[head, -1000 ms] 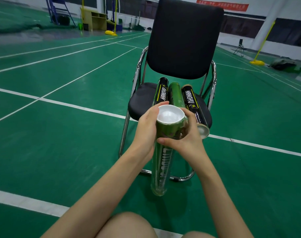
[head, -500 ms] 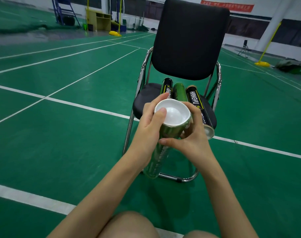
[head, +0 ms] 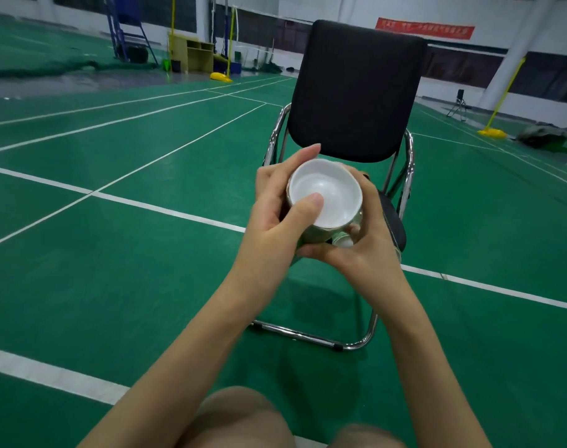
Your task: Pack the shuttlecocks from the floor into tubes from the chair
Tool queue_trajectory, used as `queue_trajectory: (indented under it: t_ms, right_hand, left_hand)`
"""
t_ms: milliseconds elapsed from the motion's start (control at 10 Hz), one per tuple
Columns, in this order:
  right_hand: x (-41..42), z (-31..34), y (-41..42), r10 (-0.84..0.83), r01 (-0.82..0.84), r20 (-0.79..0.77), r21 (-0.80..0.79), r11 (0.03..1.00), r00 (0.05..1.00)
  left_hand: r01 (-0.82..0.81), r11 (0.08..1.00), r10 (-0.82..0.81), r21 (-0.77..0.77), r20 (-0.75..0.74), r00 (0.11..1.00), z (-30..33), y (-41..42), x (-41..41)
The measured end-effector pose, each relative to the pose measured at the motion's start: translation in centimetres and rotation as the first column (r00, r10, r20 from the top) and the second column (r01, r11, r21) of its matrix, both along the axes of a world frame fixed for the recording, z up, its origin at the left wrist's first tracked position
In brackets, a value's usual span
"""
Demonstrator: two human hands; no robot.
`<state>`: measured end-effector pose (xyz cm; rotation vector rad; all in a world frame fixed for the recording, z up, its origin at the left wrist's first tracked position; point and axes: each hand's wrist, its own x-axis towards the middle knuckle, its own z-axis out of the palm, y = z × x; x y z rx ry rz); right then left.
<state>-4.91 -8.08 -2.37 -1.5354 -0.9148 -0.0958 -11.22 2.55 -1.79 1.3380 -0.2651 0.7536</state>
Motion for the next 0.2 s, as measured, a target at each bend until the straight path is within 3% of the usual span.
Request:
queue_trajectory:
  t_ms: [200]
  right_hand:
    - [-2.2, 2.0, -1.0, 0.191, -0.192, 0.018, 0.087, 0.978, 0.981]
  left_hand:
    - [-0.041, 0.995, 0.03, 0.093, 0.109, 0.994, 1.6, 0.6, -1.7]
